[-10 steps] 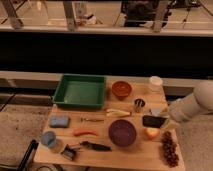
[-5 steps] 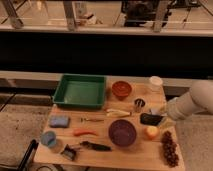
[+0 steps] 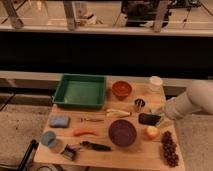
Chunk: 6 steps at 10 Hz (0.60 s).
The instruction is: Place eraser in metal cup
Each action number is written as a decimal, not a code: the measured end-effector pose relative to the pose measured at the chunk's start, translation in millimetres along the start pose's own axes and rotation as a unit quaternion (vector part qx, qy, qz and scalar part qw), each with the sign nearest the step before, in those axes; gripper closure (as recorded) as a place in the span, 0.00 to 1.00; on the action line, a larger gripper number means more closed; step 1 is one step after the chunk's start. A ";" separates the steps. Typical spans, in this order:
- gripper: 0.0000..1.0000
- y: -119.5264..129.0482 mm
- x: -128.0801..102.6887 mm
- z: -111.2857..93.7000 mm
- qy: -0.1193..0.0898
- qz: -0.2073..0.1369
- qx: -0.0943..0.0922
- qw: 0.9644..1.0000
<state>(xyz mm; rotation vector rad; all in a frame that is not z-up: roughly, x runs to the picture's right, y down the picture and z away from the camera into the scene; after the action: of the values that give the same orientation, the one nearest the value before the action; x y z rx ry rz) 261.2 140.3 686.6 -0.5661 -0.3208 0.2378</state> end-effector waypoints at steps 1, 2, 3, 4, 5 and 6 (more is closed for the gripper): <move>1.00 -0.5 0.7 1.9 -0.001 -0.001 0.000 1.000; 1.00 -1.0 0.1 2.9 -0.002 -0.004 0.000 1.000; 1.00 -3.3 -6.1 5.1 -0.007 -0.010 0.000 1.000; 1.00 -7.2 -12.6 8.3 -0.016 -0.015 0.000 1.000; 1.00 -11.1 -18.0 11.6 -0.023 -0.021 0.001 1.000; 1.00 -14.9 -22.1 15.0 -0.030 -0.026 0.002 0.999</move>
<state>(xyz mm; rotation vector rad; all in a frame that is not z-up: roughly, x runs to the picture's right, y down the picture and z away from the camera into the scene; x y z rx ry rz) 237.4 128.6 701.8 -0.5471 -0.3923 0.2050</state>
